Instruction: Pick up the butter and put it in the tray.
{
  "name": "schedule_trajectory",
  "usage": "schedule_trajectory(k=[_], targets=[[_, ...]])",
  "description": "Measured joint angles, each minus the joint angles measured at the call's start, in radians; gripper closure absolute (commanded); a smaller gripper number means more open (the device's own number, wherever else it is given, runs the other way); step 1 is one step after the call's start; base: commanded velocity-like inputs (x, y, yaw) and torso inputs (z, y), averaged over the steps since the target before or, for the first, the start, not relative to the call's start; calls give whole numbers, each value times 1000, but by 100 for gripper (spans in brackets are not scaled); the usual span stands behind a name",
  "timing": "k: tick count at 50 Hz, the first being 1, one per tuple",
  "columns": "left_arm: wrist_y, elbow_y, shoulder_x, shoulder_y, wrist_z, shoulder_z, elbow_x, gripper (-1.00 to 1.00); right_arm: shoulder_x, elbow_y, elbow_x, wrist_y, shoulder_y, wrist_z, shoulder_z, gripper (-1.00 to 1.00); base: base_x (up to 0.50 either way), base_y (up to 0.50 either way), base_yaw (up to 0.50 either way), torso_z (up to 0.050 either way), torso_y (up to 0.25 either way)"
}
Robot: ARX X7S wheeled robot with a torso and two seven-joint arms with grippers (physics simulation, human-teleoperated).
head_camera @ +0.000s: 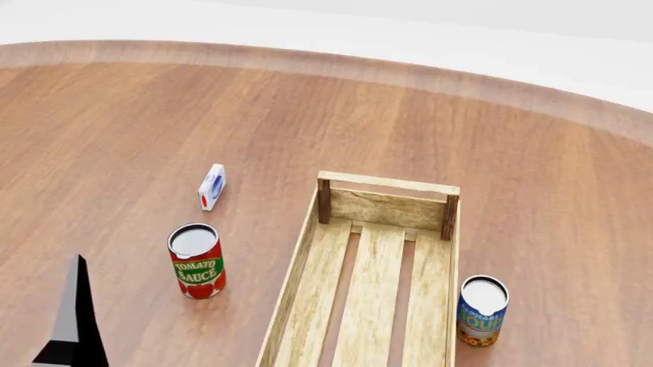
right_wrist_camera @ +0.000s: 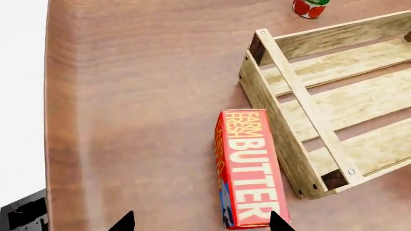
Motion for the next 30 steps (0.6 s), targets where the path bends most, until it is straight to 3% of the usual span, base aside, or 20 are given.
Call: schedule_trajectory(k=[15,30], targets=[[12,-13,-4,1,-4,11,5,-100,62,-16,65,109,78,25,0,-100,0,0,0,0,0],[7,-8,-10,0,-13,15,4,-100,64,-3,41,288,384,-19,-206,-100,0,0,0,0,0]])
